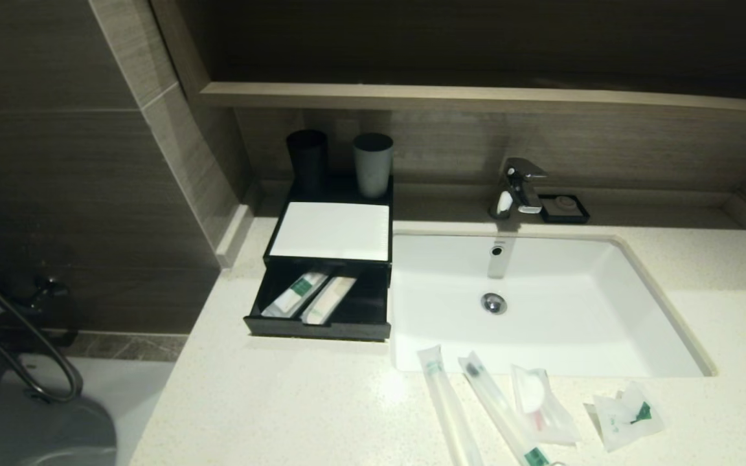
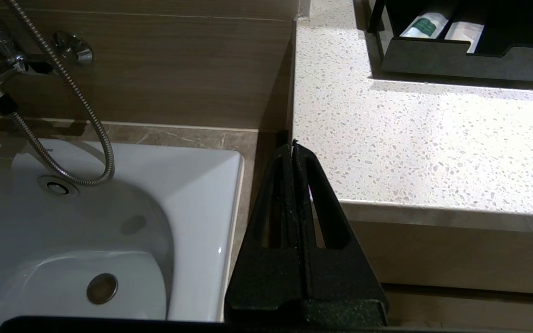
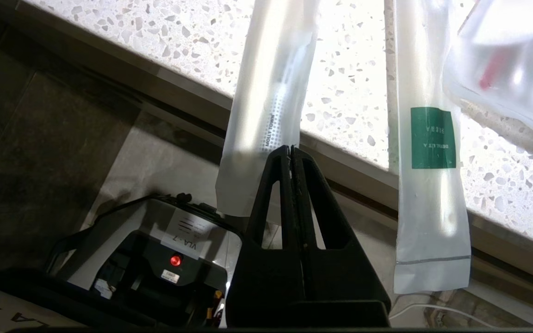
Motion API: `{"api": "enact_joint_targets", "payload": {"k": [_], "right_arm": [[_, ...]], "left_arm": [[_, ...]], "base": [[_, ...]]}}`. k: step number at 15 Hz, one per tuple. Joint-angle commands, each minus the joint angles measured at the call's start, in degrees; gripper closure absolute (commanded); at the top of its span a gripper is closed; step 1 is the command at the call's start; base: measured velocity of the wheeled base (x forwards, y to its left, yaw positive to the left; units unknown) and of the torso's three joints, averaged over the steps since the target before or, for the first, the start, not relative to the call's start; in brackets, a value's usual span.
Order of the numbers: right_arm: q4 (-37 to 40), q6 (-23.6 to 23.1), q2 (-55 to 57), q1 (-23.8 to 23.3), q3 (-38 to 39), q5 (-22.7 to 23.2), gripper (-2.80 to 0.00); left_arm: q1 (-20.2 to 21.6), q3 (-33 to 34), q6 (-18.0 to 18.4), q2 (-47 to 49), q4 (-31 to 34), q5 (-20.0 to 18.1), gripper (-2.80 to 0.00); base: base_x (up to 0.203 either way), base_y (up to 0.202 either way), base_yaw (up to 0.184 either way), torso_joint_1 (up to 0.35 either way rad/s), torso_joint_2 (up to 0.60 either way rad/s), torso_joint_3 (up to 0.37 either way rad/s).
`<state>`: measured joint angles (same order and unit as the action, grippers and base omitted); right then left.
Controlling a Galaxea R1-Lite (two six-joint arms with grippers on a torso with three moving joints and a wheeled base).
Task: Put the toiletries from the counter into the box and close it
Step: Pick up the bathroom toiletry
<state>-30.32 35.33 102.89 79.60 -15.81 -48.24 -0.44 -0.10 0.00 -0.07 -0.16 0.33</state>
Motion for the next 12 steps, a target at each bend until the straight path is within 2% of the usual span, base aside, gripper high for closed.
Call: {"api": "enact_joint_targets", "payload": {"k": [1,12], "right_arm": [[-0.8,1.0,-0.1,0.0,0.1,-0.3,0.00],[-0.7,2.0,-1.6,0.0,0.1,-0.3,0.00]], "left_arm": [[0.0,0.0,0.0,0.0,0.0,0.0,0.00],[0.0,0.0,0.0,0.0,0.0,0.0,0.00]], "base": [[0.000,0.000,0.000,0.000,0.00,0.000],[0.000,0.000,0.000,0.000,0.00,0.000]]}}
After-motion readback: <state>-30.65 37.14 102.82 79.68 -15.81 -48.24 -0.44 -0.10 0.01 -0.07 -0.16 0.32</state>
